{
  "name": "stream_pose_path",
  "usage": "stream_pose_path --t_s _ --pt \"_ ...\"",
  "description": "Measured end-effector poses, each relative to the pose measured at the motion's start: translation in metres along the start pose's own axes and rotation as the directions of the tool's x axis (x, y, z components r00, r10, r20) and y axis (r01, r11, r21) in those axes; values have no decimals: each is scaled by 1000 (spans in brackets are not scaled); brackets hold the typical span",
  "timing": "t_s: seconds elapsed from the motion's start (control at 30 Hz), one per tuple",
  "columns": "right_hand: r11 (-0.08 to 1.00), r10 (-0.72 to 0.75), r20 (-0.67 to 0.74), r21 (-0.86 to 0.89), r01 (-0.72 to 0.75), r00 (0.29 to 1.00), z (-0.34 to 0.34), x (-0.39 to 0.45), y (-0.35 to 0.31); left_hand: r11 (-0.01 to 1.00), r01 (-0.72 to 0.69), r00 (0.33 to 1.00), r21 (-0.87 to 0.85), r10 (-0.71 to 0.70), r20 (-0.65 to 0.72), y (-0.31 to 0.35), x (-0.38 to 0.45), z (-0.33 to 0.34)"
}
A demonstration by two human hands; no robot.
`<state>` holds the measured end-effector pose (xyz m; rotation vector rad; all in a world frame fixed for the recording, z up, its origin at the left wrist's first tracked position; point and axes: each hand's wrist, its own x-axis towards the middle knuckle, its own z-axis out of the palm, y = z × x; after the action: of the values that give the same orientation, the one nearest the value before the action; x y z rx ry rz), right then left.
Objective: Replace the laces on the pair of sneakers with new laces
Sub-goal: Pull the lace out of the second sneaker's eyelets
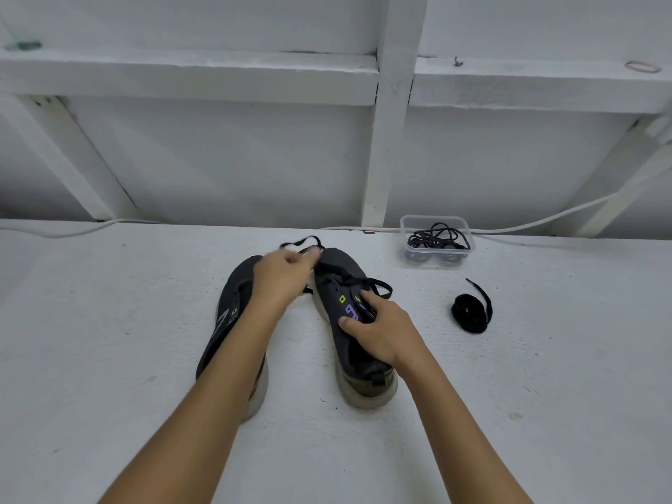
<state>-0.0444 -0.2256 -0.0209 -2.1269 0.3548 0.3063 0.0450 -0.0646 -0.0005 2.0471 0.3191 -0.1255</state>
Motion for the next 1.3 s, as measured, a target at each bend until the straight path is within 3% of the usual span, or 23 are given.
stream_pose_path --t_s 0.07,0.2,0.27,0.33,0.4,0.47,0.53,0.6,0.63,0.8,0.9,0.97,1.1,1.2,1.3 --pt "1000 -4 -6 -4 4 1000 0 0 0 990 -5 985 142 -19 169 -5 -9 8" --pt "1000 -7 -6 -2 7 1000 0 1 0 959 -186 983 212 181 40 -9 -5 22" --pt "1000 -5 -6 6 5 1000 0 -1 0 975 -193 969 114 208 -135 -6 0 21" --pt "1000 -7 -5 6 7 1000 0 -1 0 968 -213 914 -131 151 -376 1 8 11" --pt "1000 -6 -4 7 6 1000 0 -1 1 916 -250 871 -314 71 -485 4 12 -1" --pt "1000 -4 -4 8 4 1000 0 -1 1 931 -206 908 -302 67 -414 1 12 -3" --pt "1000 -1 -3 1 1 1000 0 0 -1 982 -78 988 -173 53 -143 -6 6 2" --pt "1000 -3 -4 -9 3 1000 -1 0 -1 999 -35 987 11 33 155 -12 -4 10" --pt "1000 -4 -4 -11 4 1000 -1 0 -2 994 -72 979 83 54 198 -15 -7 14" --pt "1000 -7 -7 -7 6 1000 -1 -2 -1 945 -239 970 223 242 11 -11 2 20" --pt "1000 -11 -10 1 11 1000 -1 -4 -2 956 -277 897 97 294 -331 -6 16 4" --pt "1000 -13 -13 7 13 1000 -1 -4 -2 952 -300 850 67 299 -434 -3 19 -5" --pt "1000 -13 -16 14 14 1000 -2 -5 -4 958 -220 918 185 268 -293 -6 8 1" --pt "1000 -18 -18 6 18 1000 -2 -6 -6 946 -125 991 298 134 -10 -12 0 11" --pt "1000 -25 -19 -5 24 1000 -2 -5 -6 965 -126 989 230 106 99 -15 -7 21"
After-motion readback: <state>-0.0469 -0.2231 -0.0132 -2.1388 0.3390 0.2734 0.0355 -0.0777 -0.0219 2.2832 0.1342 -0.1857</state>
